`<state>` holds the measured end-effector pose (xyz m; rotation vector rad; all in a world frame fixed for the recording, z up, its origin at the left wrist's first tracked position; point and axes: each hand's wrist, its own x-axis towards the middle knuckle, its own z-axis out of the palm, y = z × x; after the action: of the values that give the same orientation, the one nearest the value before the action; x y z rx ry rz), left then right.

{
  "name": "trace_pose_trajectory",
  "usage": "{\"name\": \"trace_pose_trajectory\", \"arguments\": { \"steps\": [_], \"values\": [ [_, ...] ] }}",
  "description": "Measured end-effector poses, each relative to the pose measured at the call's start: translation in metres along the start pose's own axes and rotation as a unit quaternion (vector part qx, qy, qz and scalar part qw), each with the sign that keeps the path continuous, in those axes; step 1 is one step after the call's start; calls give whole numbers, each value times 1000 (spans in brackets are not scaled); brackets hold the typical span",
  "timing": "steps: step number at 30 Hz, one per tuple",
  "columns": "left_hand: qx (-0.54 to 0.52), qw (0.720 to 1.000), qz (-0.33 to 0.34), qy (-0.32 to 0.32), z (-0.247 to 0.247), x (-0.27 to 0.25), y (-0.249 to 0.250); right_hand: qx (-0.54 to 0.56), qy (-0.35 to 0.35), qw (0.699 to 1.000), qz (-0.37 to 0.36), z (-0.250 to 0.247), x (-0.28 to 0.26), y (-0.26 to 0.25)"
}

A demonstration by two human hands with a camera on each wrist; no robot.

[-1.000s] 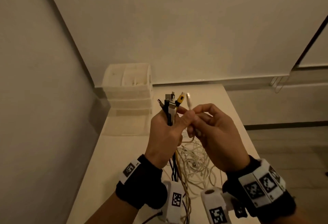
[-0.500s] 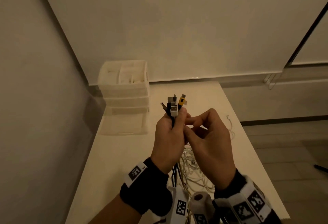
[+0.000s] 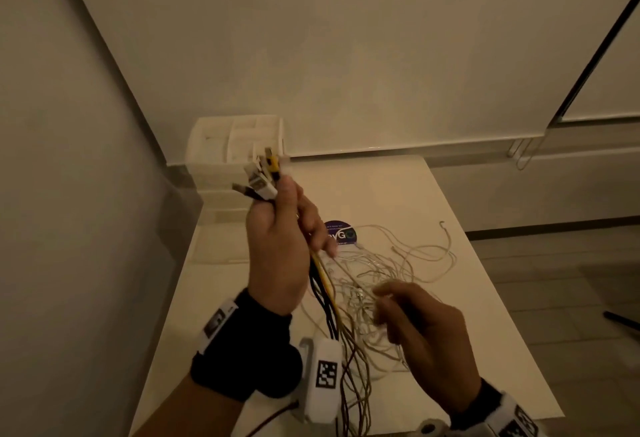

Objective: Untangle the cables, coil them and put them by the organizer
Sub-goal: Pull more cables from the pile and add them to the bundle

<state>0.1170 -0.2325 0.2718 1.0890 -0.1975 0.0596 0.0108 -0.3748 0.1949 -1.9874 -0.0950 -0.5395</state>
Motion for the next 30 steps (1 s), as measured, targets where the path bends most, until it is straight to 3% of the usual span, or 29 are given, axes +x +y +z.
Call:
{"name": "trace_pose_trajectory", "arguments": {
  "steps": [5, 9, 11, 14, 20, 22, 27, 30],
  "values": [
    [8, 997, 60, -45, -13, 11, 33, 16, -150, 981, 124, -6, -17, 40],
    [207, 965, 76, -139, -12, -3, 26, 26, -97, 979, 180, -16, -2, 38],
    [294, 935, 32, -196, -8, -14, 3, 90, -58, 976, 188, -20, 15, 22],
    [335, 914, -57, -219, -2, -27, -27, 165, -33, 973, 159, -23, 39, -2],
    [362, 904, 1, -225, 4, -25, -34, 263, -83, 948, 159, -30, 50, -6],
    [368, 908, 23, -200, 5, -21, -30, 273, -106, 946, 135, -32, 45, -1],
    [270, 957, 99, -41, 10, -2, -6, 211, -94, 965, 125, -21, 35, 33],
    [259, 952, 150, 64, 0, 18, 13, 124, -67, 979, 148, -12, 32, 65]
  ]
}}
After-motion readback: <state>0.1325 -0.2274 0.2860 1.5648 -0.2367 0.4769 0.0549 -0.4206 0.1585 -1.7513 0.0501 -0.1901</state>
